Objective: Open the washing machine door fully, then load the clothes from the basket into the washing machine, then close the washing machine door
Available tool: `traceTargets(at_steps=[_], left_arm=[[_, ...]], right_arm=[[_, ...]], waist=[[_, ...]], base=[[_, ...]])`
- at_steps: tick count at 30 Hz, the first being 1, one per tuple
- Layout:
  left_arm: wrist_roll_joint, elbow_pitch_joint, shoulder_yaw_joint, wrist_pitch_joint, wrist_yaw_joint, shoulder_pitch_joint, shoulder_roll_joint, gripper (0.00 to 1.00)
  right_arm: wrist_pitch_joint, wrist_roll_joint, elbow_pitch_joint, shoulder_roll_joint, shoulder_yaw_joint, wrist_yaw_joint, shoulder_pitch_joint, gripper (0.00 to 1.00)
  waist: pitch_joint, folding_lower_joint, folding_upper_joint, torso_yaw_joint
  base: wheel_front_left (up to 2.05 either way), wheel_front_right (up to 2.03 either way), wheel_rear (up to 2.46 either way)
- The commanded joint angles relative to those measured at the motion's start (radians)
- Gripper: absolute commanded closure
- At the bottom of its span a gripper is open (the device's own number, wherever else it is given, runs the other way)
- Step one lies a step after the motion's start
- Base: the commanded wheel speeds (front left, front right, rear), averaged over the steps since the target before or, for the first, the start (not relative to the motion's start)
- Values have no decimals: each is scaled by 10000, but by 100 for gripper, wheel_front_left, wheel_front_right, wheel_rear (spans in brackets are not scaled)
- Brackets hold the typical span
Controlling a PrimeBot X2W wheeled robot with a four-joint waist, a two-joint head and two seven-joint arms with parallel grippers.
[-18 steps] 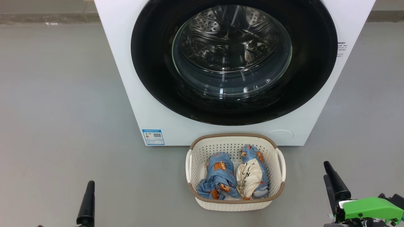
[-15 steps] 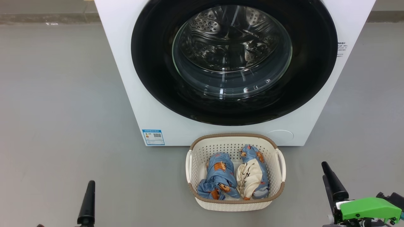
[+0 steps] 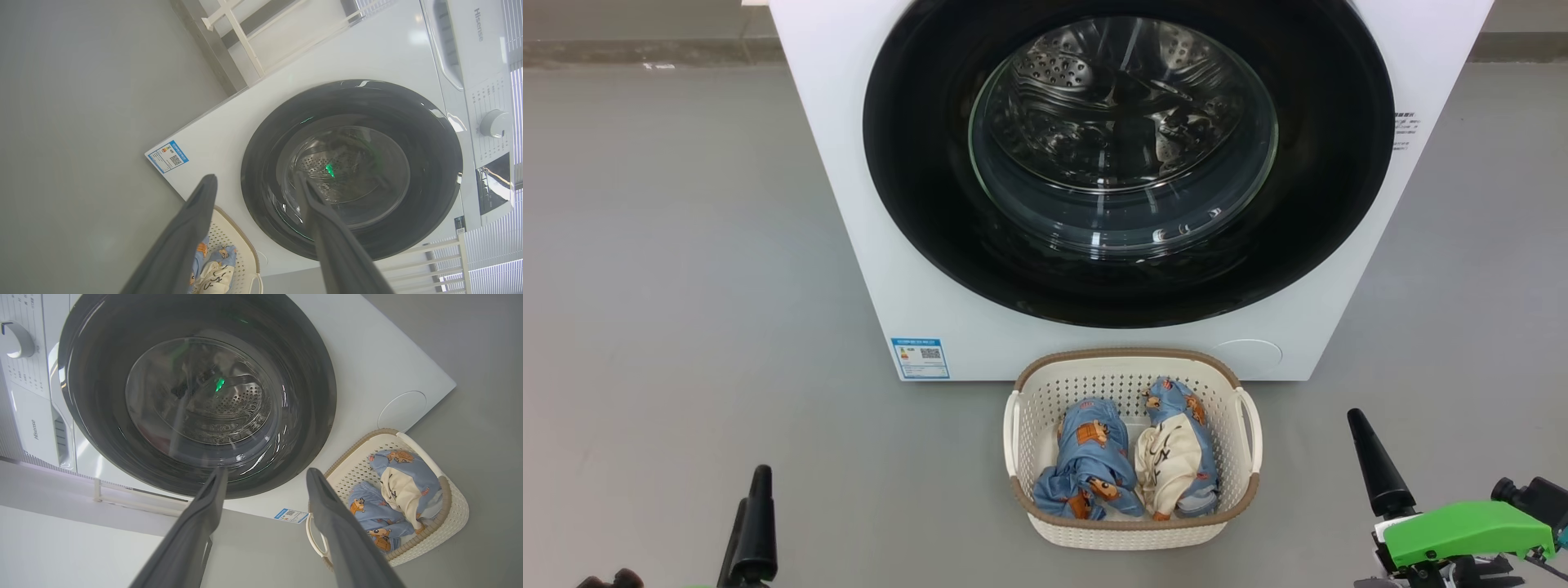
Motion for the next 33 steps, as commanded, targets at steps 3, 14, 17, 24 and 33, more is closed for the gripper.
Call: traceTargets(at_steps=[3,14,17,24,33], left_arm=[[620,-306,104,-174,-89,-250,212,0],[1967,-288,19,-466,-112,-236,272,0],[2314,-277,-11,-546,-119,-229,307,0],[3071,-257,-15,-731,-133,-235,333,0],[3804,-263,-56,-971,-152,-236,422,0]], right_arm=[[-155,-644,-180,-195,52,29,-446,0],[-330,-2244,-64,-218,109,33,-507,0],[-377,-2644,-27,-221,141,34,-525,0],[-488,-3585,35,-226,186,37,-574,0],[-632,-4677,70,-215,232,40,-614,0]], waist=[[-15,0,0,-2],[-38,0,0,14],[-45,0,0,17],[-53,0,0,22],[-64,0,0,14]], base=[[0,0,0],[0,0,0],[0,0,0],[0,0,0],[0,0,0]])
